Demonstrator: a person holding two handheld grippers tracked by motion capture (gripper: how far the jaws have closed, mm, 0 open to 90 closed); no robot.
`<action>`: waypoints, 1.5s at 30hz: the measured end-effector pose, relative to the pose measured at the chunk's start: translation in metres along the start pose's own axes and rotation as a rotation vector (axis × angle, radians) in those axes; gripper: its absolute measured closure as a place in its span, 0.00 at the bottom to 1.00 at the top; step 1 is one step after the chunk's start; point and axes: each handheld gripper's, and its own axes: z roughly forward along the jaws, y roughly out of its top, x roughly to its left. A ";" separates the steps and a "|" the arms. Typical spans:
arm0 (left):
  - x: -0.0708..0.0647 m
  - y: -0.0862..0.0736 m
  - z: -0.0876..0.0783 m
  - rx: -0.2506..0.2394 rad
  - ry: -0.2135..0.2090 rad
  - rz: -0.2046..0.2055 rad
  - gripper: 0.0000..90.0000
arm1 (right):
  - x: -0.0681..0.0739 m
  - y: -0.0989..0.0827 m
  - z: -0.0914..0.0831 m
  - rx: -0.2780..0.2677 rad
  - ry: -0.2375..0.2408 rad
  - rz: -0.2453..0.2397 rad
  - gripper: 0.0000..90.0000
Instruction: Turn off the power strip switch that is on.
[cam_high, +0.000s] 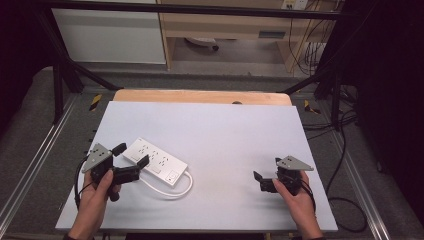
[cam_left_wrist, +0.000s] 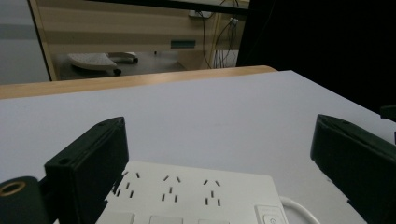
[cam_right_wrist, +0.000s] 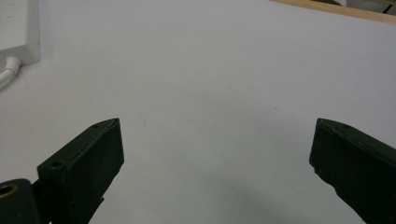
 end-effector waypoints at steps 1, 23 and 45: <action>0.001 0.001 -0.002 -0.003 0.005 0.000 0.04 | 0.000 0.000 0.000 0.000 0.000 0.000 0.04; 0.020 0.005 -0.040 -0.034 0.027 -0.058 0.04 | 0.000 0.000 0.000 -0.001 -0.001 0.002 0.04; 0.034 -0.010 -0.056 -0.028 0.050 -0.082 0.04 | -0.002 0.000 0.000 -0.006 -0.005 0.006 0.04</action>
